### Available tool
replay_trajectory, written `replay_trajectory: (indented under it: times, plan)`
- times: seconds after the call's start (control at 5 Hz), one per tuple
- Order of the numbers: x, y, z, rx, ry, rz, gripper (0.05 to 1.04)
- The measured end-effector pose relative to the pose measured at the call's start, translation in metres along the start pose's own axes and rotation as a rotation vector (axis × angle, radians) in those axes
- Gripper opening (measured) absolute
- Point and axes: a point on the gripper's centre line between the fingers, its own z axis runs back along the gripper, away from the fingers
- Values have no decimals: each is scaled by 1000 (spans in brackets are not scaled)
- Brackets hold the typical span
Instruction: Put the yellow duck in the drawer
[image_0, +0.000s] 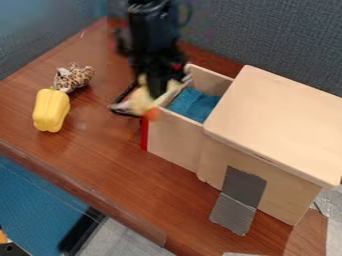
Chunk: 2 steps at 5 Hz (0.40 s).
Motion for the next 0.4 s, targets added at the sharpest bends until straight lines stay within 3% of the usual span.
replay_trajectory:
  times: [0.4]
  plan:
    - [30,-14,-21,31,-4,36,97]
